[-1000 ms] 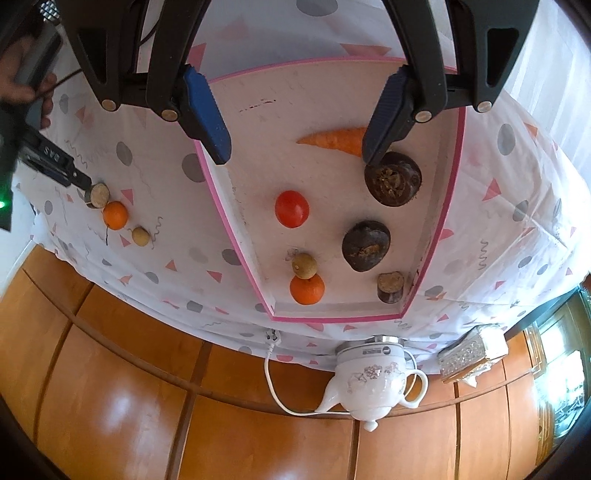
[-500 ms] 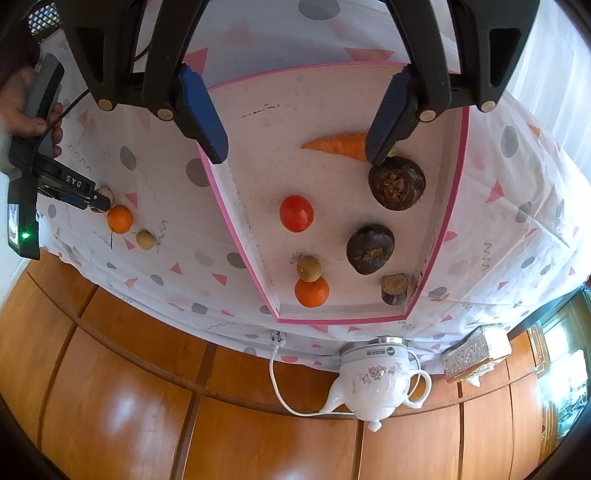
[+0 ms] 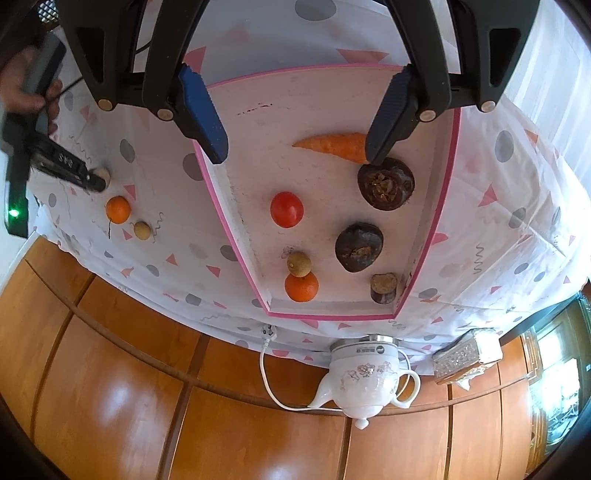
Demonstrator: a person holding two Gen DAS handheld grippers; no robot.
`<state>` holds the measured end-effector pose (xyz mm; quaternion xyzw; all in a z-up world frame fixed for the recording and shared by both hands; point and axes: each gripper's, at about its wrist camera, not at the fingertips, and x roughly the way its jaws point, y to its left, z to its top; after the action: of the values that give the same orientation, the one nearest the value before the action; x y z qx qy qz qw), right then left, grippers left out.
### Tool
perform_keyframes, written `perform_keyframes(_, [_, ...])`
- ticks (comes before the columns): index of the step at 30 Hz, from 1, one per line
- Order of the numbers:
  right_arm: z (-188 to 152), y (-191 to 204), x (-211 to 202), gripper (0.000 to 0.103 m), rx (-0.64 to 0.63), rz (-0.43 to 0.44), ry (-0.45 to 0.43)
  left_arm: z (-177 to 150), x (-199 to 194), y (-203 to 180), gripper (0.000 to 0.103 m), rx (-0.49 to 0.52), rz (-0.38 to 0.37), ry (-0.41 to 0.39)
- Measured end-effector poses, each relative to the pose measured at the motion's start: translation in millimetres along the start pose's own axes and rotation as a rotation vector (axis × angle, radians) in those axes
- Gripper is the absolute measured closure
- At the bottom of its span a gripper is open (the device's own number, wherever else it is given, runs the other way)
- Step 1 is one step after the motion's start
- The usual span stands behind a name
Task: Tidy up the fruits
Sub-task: 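Reach the right gripper to the dark cut slice and grasp it, then carry the dark cut slice into the tray beside the tomato and open the right gripper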
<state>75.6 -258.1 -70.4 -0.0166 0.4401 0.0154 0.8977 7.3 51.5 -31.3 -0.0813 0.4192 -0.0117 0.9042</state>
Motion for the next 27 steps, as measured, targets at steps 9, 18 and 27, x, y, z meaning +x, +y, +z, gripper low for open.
perform_keyframes(9, [-16,39,-15,0.077,-0.043,0.142,0.033,1,-4,14,0.026,-0.058,0.04,-0.015])
perform_keyframes(18, [4,99,-35,0.077,-0.14,0.318,0.012,3,-9,44,0.026,-0.154,0.091,-0.045])
perform_keyframes(27, [17,173,-42,0.077,-0.233,0.506,0.04,4,-15,67,0.026,-0.225,0.129,-0.079])
